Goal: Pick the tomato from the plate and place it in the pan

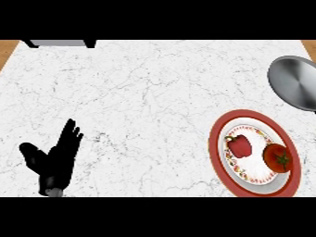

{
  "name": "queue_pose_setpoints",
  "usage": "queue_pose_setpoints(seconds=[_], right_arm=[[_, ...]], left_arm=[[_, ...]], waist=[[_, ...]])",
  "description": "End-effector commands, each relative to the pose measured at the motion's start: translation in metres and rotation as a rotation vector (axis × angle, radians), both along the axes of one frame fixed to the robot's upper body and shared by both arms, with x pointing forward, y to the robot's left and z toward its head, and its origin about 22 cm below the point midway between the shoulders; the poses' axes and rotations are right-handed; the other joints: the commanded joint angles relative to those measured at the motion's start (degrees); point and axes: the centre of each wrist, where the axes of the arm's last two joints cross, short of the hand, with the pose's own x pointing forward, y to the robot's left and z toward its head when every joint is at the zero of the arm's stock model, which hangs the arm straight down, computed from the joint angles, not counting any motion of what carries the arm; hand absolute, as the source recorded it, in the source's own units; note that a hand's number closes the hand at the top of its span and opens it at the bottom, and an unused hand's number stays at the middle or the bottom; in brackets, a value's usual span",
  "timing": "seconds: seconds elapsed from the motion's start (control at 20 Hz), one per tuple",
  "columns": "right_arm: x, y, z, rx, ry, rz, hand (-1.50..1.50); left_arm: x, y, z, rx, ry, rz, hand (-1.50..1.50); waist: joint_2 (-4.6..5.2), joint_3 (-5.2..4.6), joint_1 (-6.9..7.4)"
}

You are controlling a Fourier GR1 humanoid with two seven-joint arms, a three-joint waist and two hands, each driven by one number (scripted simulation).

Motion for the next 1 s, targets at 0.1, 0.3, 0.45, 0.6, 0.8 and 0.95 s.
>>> queue_pose_setpoints(seconds=[0.1,0.3,0.45,0.6,0.8,0.95], right_arm=[[0.019,0.005,0.032,-0.352,0.255,-0.077,-1.50],[0.056,0.030,0.051,-0.455,0.325,-0.088,-1.50],[0.071,0.053,0.031,-0.419,0.336,-0.024,-1.50],[0.087,0.021,0.027,-0.505,0.393,-0.070,-1.50],[0.096,0.022,0.025,-0.538,0.591,-0.010,-1.50],[0.096,0.028,0.010,-0.581,0.622,0.027,-1.50]], left_arm=[[0.002,0.003,0.007,-0.006,0.002,-0.024,0.00],[0.020,-0.015,0.003,0.014,-0.005,-0.010,0.00],[0.008,-0.004,0.013,0.000,0.016,-0.007,0.00],[0.006,0.007,-0.001,-0.001,0.026,0.004,0.00],[0.005,-0.013,-0.002,-0.001,0.018,-0.002,0.00],[0.009,-0.011,-0.011,0.008,0.014,0.013,0.00]], waist=[[0.26,-0.13,1.43],[0.26,0.00,0.70],[-0.07,0.12,0.00],[0.02,0.12,0.08],[0.02,0.12,0.20],[-0.03,0.11,-0.25]])
